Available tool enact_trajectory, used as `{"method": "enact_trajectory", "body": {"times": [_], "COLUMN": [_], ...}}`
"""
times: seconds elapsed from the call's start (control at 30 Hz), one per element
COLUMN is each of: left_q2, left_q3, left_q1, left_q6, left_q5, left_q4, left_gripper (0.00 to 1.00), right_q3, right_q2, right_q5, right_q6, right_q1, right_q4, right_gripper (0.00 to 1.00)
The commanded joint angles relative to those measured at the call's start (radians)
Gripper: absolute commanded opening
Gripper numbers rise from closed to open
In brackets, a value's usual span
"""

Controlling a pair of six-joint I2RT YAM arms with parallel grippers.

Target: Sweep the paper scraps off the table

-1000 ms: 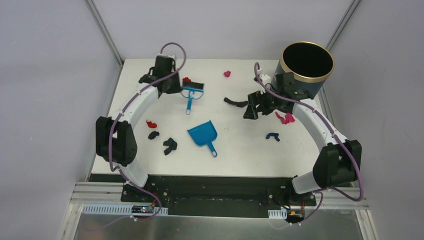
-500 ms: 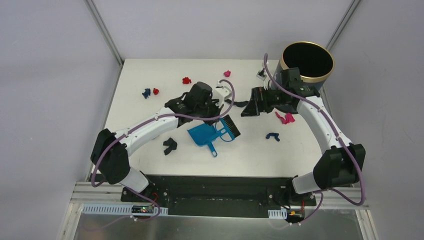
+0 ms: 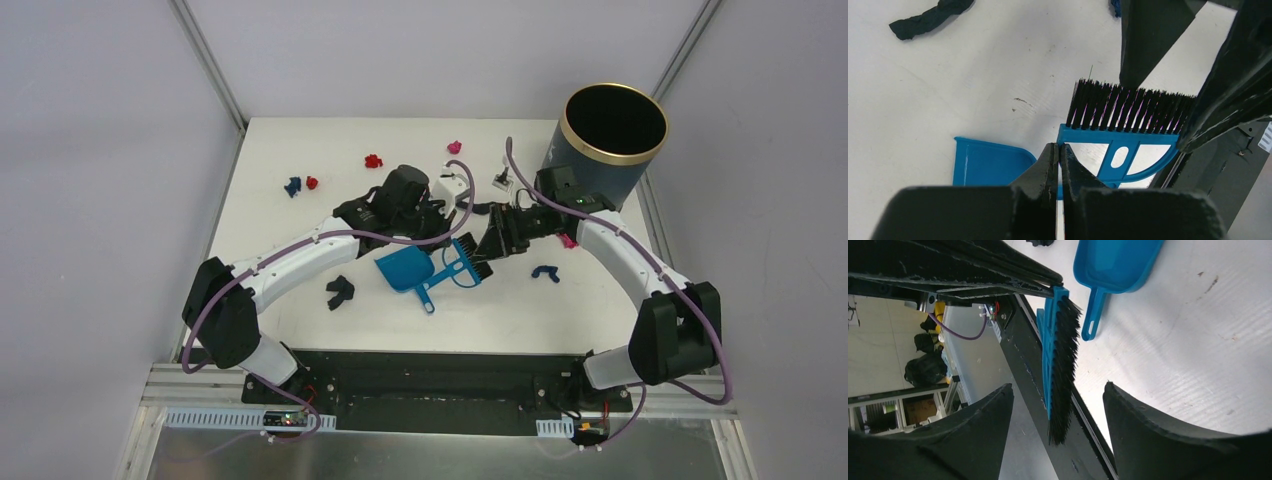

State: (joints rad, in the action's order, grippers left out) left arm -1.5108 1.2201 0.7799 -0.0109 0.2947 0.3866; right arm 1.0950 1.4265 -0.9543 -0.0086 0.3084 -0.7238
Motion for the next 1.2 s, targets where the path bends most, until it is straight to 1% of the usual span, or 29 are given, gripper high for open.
{"method": "enact_trajectory", "body": {"times": [0.0, 0.13, 0.23, 0.27, 0.33, 0.37, 0.43, 0.53, 0.57, 0.63, 0.7, 0.8, 0.9, 1.07, 1.13, 1.17], "left_q2": [0.022, 0.023, 0.022, 0.022, 0.020, 0.021, 0.022, 0.020, 0.021, 0.030, 0.044, 0.069, 0.083, 0.084, 0.074, 0.062], "left_q3": [-0.001, -0.005, -0.008, -0.007, -0.008, -0.008, -0.008, -0.005, -0.001, 0.007, -0.001, -0.034, -0.067, -0.118, -0.146, -0.160], "left_q1": [0.007, 0.007, 0.007, 0.007, 0.007, 0.006, 0.007, 0.007, 0.006, 0.001, -0.012, -0.035, -0.059, -0.106, -0.132, -0.142], "left_q6": [0.037, 0.057, 0.062, 0.063, 0.064, 0.066, 0.071, 0.073, 0.079, 0.098, 0.121, 0.190, 0.266, 0.405, 0.510, 0.568], "left_q5": [0.036, 0.058, 0.067, 0.068, 0.067, 0.069, 0.073, 0.080, 0.086, 0.103, 0.159, 0.259, 0.307, 0.378, 0.439, 0.482], "left_q4": [-0.072, -0.088, -0.095, -0.096, -0.096, -0.095, -0.098, -0.097, -0.093, -0.090, -0.115, -0.200, -0.284, -0.437, -0.536, -0.620], "left_gripper": [0.00, 0.00, 0.00, 0.00, 0.00, 0.00, 0.00, 0.00, 0.02, 0.17, 0.31, 0.42, 0.48, 0.50, 0.50, 0.50], "right_q3": [-0.004, -0.008, -0.015, -0.017, -0.022, -0.025, -0.027, -0.022, -0.020, -0.018, -0.022, -0.024, 0.004, 0.057, 0.071, 0.067], "right_q2": [0.019, 0.032, 0.029, 0.027, 0.021, 0.019, 0.016, 0.013, 0.010, 0.003, -0.010, -0.032, -0.045, -0.065, -0.069, -0.073], "right_q5": [-0.027, -0.027, -0.029, -0.026, -0.020, -0.019, -0.016, -0.007, -0.006, -0.011, -0.036, -0.095, -0.133, -0.200, -0.244, -0.277], "right_q6": [-0.015, -0.016, -0.021, -0.022, -0.025, -0.027, -0.033, -0.060, -0.080, -0.106, -0.119, -0.113, -0.111, -0.080, -0.031, 0.042], "right_q1": [0.031, 0.037, 0.037, 0.038, 0.037, 0.038, 0.038, 0.037, 0.038, 0.035, 0.034, 0.027, 0.008, -0.038, -0.081, -0.119], "right_q4": [0.059, 0.069, 0.075, 0.076, 0.078, 0.081, 0.080, 0.061, 0.049, 0.029, 0.020, 0.017, -0.006, -0.030, 0.003, 0.058], "right_gripper": [0.66, 0.59, 0.43, 0.39, 0.35, 0.31, 0.20, 0.00, 0.00, 0.00, 0.00, 0.00, 0.00, 0.00, 0.00, 0.00]}}
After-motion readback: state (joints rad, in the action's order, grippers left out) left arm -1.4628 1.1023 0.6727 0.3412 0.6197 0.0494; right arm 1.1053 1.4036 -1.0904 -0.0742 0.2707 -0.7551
